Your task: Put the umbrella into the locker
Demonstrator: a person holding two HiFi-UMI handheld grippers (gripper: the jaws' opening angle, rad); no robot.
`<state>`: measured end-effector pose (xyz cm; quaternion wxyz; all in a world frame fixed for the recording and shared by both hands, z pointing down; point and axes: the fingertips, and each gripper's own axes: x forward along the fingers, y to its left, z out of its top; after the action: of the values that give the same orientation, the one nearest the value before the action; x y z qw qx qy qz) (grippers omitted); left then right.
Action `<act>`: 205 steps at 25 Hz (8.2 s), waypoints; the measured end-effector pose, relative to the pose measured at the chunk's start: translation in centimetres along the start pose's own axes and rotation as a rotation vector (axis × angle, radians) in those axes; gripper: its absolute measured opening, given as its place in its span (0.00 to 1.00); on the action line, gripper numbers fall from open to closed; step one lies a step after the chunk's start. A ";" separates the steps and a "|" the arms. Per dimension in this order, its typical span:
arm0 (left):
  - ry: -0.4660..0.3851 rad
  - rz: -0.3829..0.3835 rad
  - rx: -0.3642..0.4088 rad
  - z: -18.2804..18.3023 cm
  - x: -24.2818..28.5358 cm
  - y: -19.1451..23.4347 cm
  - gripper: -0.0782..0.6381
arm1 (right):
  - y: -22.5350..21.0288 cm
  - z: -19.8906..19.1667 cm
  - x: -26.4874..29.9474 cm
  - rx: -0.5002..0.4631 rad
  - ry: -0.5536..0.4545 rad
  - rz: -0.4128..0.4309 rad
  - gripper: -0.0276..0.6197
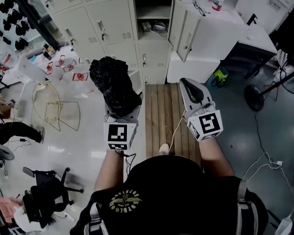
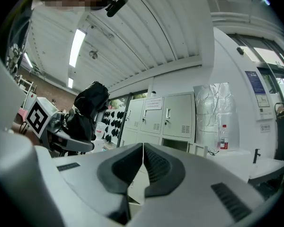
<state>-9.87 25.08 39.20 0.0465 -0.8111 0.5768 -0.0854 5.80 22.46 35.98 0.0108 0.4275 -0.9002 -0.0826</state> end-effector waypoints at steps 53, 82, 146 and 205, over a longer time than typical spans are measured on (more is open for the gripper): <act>0.055 -0.063 0.029 0.8 15.6 0.4 0.51 | -11.3 -3.0 9.3 0.066 0.001 0.024 0.09; 0.028 -0.184 0.040 0.4 26.3 10.7 0.51 | -13.1 -1.8 22.8 0.015 0.005 -0.048 0.09; 0.325 -0.331 -0.018 -8.0 43.7 9.9 0.51 | -20.7 -5.8 34.6 0.044 0.021 0.057 0.09; 0.513 -0.321 -0.067 -14.3 58.4 13.2 0.51 | -24.7 -7.5 45.2 0.069 0.017 0.246 0.09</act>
<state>-6.14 -34.06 55.88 -0.1418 -0.8448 0.4368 -0.2746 -3.21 -28.75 37.17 0.0140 0.3146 -0.9480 -0.0460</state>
